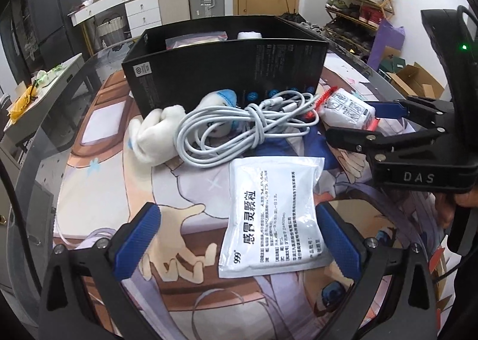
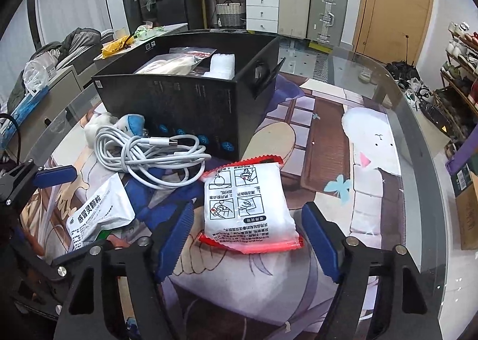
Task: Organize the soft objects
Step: 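Grasp the white printed packet with the left tool while the right tool grasps the red-white snack bag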
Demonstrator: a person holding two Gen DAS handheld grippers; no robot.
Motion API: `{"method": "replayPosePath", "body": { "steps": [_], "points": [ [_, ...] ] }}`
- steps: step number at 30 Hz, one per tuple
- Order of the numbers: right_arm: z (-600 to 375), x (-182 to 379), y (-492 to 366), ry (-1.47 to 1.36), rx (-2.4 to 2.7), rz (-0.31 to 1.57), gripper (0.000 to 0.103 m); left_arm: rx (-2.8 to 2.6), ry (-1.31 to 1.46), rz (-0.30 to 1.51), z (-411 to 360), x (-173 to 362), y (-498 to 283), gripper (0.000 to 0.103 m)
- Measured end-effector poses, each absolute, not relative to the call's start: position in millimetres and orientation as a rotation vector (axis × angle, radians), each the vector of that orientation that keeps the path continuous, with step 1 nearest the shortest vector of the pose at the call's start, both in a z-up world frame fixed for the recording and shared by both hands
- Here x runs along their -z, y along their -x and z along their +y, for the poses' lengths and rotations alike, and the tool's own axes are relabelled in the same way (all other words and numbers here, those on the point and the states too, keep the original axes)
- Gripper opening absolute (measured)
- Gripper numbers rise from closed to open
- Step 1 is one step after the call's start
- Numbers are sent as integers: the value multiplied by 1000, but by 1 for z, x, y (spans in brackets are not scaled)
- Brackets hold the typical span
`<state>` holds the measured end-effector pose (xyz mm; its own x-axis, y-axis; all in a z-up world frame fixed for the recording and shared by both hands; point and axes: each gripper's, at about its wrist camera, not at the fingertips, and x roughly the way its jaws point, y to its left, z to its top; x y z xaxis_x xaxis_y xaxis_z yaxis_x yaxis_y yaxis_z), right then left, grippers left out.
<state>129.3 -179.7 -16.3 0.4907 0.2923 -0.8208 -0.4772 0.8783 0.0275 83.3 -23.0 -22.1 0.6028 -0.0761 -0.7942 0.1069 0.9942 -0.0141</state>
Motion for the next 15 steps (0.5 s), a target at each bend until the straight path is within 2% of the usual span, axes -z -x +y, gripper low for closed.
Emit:
{"method": "replayPosePath", "body": {
  "steps": [4,6,9,12,14,15],
  "points": [
    [-180,15,-129,214,-474,949,75,120,-44,911,-24,22,-82,102],
    [-180,15,-129,214,-475,947,71,128,-47,907,-24,21,-81,101],
    [-181,14,-129,215,-476,945,65,141,-52,894,-25,19,-77,94],
    [-182,13,-127,219,-481,943,62,165,-63,877,-27,17,-74,79],
    [-181,13,-125,229,-491,938,58,189,-74,863,-29,16,-71,62],
    [-181,12,-124,241,-493,937,57,195,-77,860,-30,15,-70,58]
  ]
}}
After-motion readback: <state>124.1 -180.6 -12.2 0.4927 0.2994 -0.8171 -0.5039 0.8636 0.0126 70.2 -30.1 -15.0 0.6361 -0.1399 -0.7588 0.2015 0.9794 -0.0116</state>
